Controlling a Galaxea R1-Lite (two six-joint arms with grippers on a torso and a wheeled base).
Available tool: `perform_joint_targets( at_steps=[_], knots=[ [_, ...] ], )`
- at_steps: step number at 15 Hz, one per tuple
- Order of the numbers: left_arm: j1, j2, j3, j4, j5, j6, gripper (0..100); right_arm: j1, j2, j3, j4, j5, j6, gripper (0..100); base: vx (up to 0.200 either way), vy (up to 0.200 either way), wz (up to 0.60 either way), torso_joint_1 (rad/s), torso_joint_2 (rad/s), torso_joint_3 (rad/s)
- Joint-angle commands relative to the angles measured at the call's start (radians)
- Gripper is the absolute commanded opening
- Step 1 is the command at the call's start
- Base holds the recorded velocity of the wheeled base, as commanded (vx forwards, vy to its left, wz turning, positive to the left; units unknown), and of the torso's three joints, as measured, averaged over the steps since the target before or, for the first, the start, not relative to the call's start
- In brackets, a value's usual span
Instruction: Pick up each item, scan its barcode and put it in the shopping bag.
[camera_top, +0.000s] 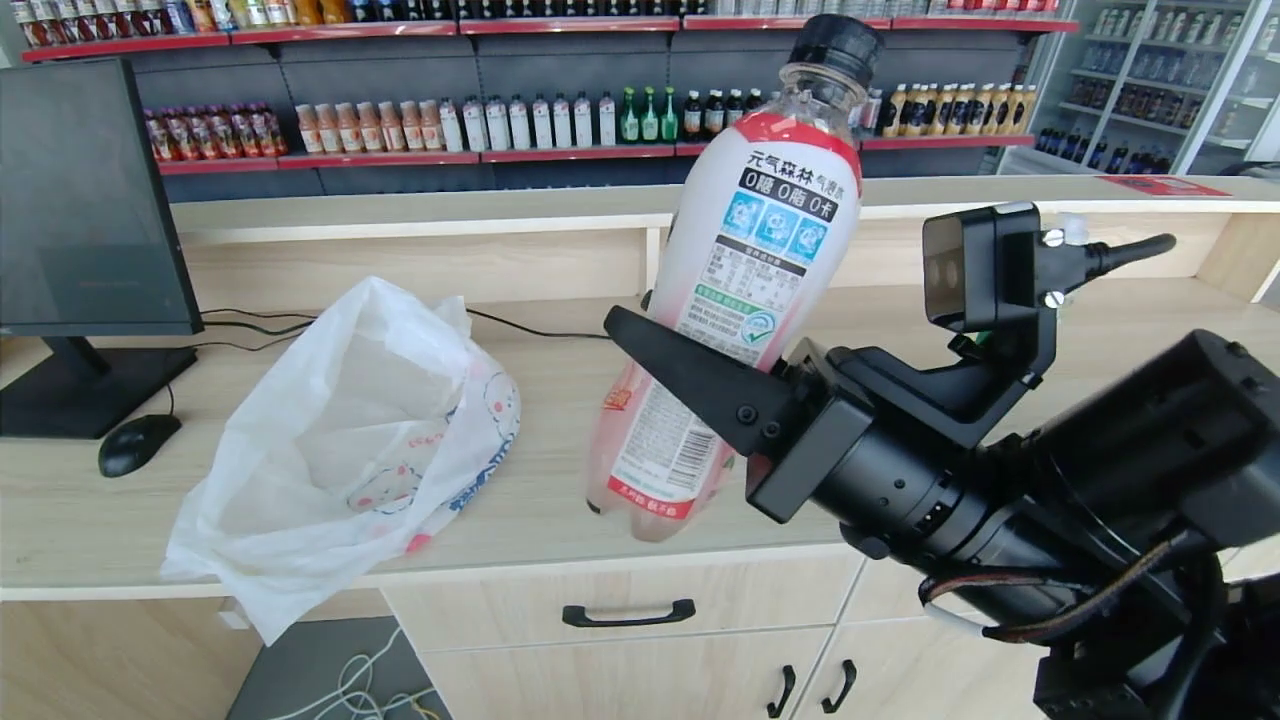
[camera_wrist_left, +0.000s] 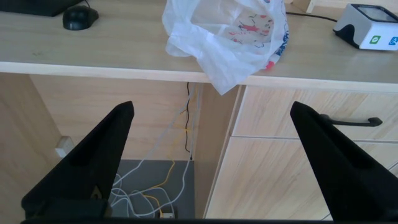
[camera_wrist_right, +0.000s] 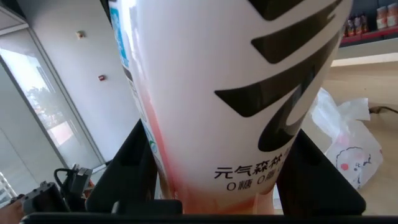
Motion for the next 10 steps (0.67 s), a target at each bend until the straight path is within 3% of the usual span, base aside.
perform_joint_targets(
  at_steps=[1,10],
  knots=[
    [0.000,0.001,0.000,0.000,0.000,0.000,100,0.025,-0.021,0.004,-0.001,-0.011,-0.009,0,0.000,0.000,0.00,0.000,0.00,0.000],
    [0.000,0.001,0.000,0.000,0.000,0.000,100,0.071,-0.095,0.036,-0.001,-0.016,-0.009,0,0.000,0.000,0.00,0.000,0.00,0.000]
  ],
)
